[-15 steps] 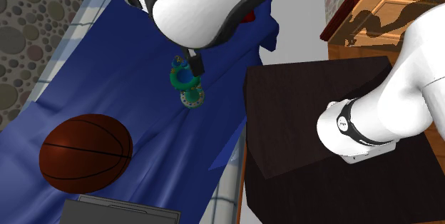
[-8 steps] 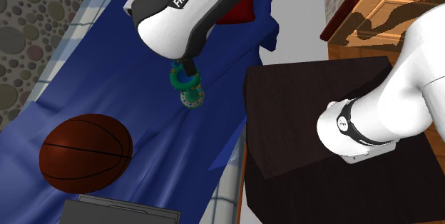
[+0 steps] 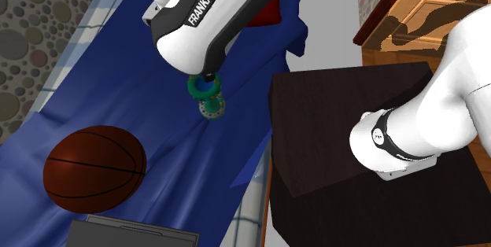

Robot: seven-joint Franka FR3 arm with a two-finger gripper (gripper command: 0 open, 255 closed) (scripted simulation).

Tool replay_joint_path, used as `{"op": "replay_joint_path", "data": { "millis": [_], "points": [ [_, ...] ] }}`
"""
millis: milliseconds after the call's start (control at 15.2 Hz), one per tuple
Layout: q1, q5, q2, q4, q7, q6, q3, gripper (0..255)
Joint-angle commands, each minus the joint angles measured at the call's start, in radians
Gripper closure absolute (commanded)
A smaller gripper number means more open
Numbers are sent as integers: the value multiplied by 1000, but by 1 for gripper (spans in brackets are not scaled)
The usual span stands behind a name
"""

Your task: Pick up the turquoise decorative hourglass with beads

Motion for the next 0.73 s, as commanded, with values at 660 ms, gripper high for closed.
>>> {"op": "replay_joint_path", "data": {
  "millis": [660],
  "points": [
    [7,-31,-49,4,23,-50,-10,255]
  ]
}}
